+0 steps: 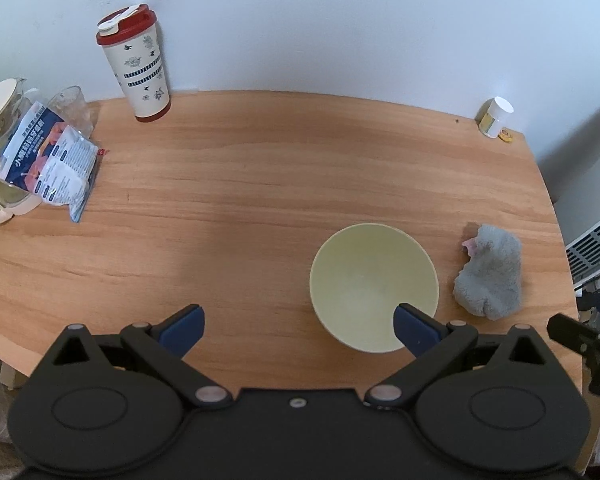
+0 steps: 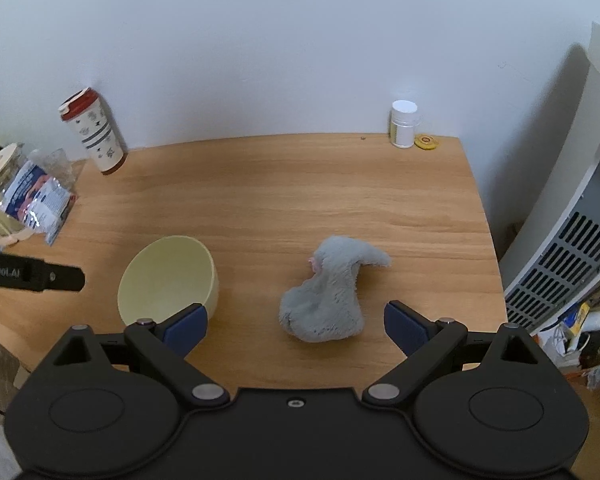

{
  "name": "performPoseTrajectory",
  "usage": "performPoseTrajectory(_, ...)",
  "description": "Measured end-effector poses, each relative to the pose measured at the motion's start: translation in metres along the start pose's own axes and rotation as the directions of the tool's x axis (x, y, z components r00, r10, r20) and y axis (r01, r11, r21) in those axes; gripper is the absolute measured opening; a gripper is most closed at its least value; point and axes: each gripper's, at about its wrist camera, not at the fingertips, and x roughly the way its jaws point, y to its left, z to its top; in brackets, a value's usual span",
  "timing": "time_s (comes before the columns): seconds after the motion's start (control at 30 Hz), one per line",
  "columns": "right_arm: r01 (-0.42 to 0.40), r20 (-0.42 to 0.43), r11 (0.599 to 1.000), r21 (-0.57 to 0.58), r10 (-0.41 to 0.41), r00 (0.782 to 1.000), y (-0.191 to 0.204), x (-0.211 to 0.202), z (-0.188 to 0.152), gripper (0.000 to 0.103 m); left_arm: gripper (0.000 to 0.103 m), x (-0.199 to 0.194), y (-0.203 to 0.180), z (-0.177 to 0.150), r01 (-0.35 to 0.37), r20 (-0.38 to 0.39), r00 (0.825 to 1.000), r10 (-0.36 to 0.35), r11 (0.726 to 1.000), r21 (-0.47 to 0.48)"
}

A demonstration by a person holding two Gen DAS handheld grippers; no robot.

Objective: Clean bowl
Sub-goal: 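Grasp the grey towel with the right gripper while the left gripper approaches the bowl rim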

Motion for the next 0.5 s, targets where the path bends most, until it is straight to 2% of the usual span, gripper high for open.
performPoseTrajectory(0.17, 0.022, 0.0, 0.999, -0.031, -0.022, 1.0, -0.001, 0.01, 0.002, 0.098, 0.103, 0.006, 0.002, 0.005, 0.005, -0.014, 1.0, -0.005, 1.0, 0.01)
performPoseTrajectory(0.2, 0.028, 0.006, 0.999, -0.045, -0.028, 1.0, -0.001, 0.011, 0.002, 0.098, 0.103, 0.009, 0.005, 0.007, 0.024, -0.02, 1.0, -0.024, 1.0, 0.013)
performPoseTrajectory(0.33, 0.066, 0.065, 0.987, -0.147, -0.057, 0.996, -0.001, 0.022, 0.002, 0.098, 0.103, 0.02, 0.006, 0.012, 0.047, -0.037, 0.998, -0.046, 0.999, 0.025)
performPoseTrajectory(0.43, 0.056, 0.108, 0.964, -0.258, -0.029, 0.994, -0.003, 0.034, 0.0, 0.098, 0.103, 0.03, 0.005, 0.014, 0.065, -0.035, 0.997, -0.063, 0.997, 0.043)
performPoseTrajectory(0.5, 0.001, 0.107, 0.945, -0.326, 0.036, 0.994, -0.007, 0.041, 0.0, 0.098, 0.103, 0.04, 0.004, 0.016, 0.076, -0.041, 0.996, -0.074, 0.995, 0.066)
